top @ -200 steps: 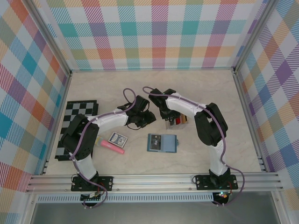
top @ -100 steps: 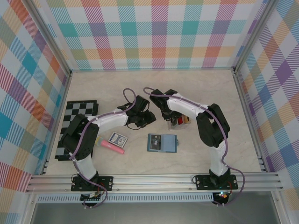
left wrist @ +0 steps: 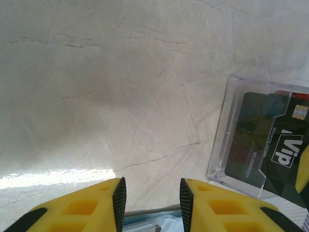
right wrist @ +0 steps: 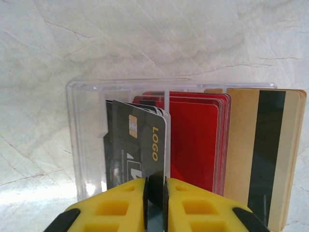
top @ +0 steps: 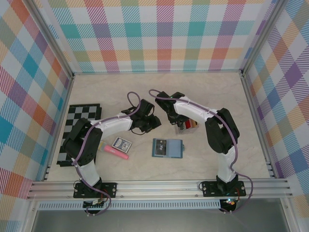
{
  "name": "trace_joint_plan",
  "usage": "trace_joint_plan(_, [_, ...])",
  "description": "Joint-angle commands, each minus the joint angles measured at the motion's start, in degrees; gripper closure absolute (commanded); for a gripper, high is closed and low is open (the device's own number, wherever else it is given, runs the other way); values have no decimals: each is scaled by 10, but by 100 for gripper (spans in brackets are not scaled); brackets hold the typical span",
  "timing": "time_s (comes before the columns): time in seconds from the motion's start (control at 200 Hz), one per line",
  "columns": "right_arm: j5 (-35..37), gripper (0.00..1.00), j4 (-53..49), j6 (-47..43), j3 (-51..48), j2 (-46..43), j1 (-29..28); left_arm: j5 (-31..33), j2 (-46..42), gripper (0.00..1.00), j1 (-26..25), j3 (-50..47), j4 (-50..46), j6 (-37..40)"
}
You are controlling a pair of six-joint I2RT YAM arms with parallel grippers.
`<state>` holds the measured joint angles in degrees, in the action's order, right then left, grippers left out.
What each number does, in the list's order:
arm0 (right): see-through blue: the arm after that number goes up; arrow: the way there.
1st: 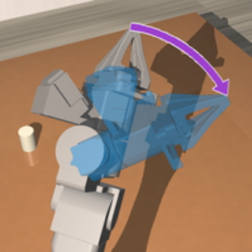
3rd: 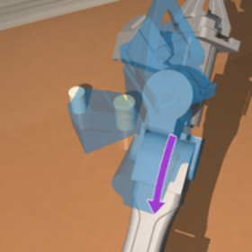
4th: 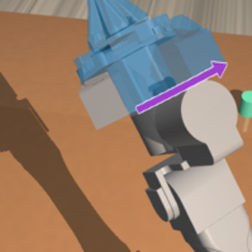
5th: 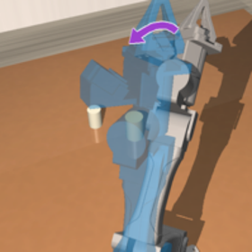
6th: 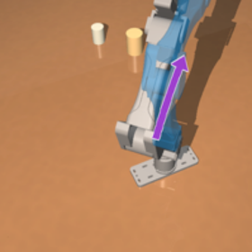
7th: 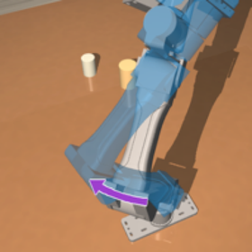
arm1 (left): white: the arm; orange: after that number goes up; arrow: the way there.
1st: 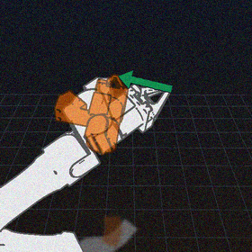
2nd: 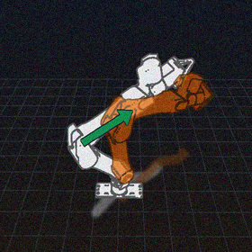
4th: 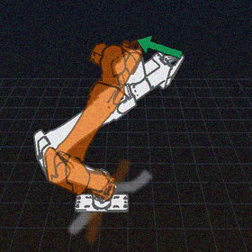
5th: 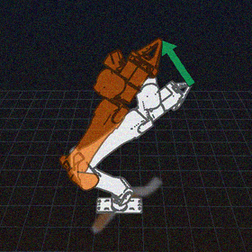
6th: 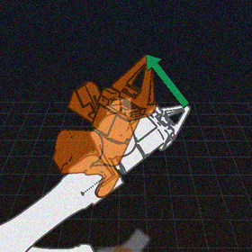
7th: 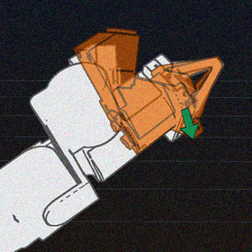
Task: Put the credit cards into the card holder
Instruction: Pick up the credit card from the storage box.
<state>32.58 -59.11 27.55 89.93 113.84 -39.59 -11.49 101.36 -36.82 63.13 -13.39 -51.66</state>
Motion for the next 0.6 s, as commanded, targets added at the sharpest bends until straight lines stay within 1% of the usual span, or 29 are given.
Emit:
trace_joint_plan(0.0, [15, 85, -20, -3, -10, -24, 2, -9, -16, 63, 7, -7, 0, -5])
trace_joint_plan(0.095, [-1, 87, -17, -4, -12, -31, 2, -10, -15, 63, 7, -8, 0, -5])
trace_joint_plan(0.22, [-47, 89, -8, -5, -12, -49, 3, -13, -17, 63, 7, -9, 2, -4])
trace_joint_plan(0.455, [-122, 94, 19, 9, -44, -124, 15, -33, -40, 62, 7, -19, 20, 3])
trace_joint_plan(0.52, [-160, 95, 38, 9, -64, -157, 21, -45, -52, 61, 8, -26, 33, 7])
trace_joint_plan(0.595, [-226, 96, 84, 17, -107, -213, 35, -74, -69, 58, 9, -39, 62, 9])
